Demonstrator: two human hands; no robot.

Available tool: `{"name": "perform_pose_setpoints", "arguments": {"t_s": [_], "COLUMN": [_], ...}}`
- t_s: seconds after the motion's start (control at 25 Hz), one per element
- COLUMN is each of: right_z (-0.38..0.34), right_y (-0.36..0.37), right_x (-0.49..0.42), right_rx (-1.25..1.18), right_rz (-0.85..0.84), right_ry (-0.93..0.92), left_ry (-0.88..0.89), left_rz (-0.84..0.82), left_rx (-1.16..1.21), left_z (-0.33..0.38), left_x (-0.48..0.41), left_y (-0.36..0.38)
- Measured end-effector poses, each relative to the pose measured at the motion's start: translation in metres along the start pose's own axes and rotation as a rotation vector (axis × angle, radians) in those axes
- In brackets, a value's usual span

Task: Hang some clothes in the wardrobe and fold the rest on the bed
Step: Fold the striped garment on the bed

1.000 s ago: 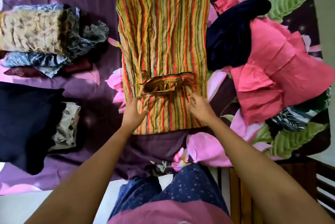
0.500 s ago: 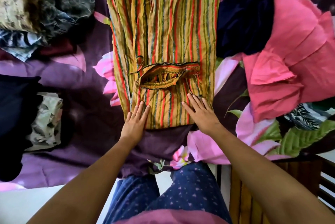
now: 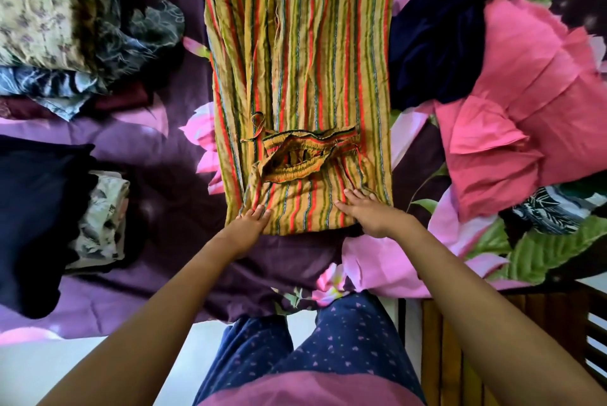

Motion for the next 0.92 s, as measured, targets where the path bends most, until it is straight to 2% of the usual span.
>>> {"name": "perform_pose_setpoints", "arguments": {"t_s": [0.2,0.36,0.4,0.48,0.56,0.68,0.72,0.8,0.88,0.92], "right_z": [-0.013,-0.025,-0.028,-0.025,-0.014,0.01,0.019,0.038,0.047,0.045], "right_y": [0.009,0.044,0.05,0.044,0.019,-0.035,-0.054,-0.087,-0.103,-0.104], "right_x": [0.035,0.058,0.062,0.067,0.066,0.059,0.055,0.044,0.039,0.038], "right_rx": [-0.13,-0.259,-0.252,-0.24,-0.32,-0.583,-0.668,-0.692,-0.556,-0.485], "right_rz": [-0.29,-0.609,-0.656,-0.625,-0.469,-0.164,-0.034,0.307,0.598,0.708], "right_ry": [-0.085,-0.15,-0.188,-0.246,-0.284,-0.27,-0.242,-0.127,0.02,0.052], "left_ry": [0.067,0.119,0.129,0.164,0.183,0.15,0.119,-0.018,-0.163,-0.185], "left_rz": [-0.238,-0.66,-0.718,-0.701,-0.577,-0.267,-0.103,0.349,0.701,0.799], "left_rx": [0.041,0.171,0.217,0.318,0.459,0.73,0.785,0.76,0.714,0.721], "left_z": [0.019,0.043,0.045,0.038,0.016,-0.027,-0.039,-0.061,-0.063,-0.06], "left_x": [0.037,0.07,0.074,0.074,0.069,0.055,0.052,0.053,0.064,0.065], "left_y": [0.008,0.048,0.056,0.05,0.026,-0.03,-0.051,-0.094,-0.116,-0.117]}}
Point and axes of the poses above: each hand's wrist, its own x-axis away from the middle knuckle, its own y-axis out of the palm, z = x × y, the point moved 7 cm from there along -x, towards the middle knuckle, and after that the axes turned 11 degrees about -z, right-handed, at the moved point
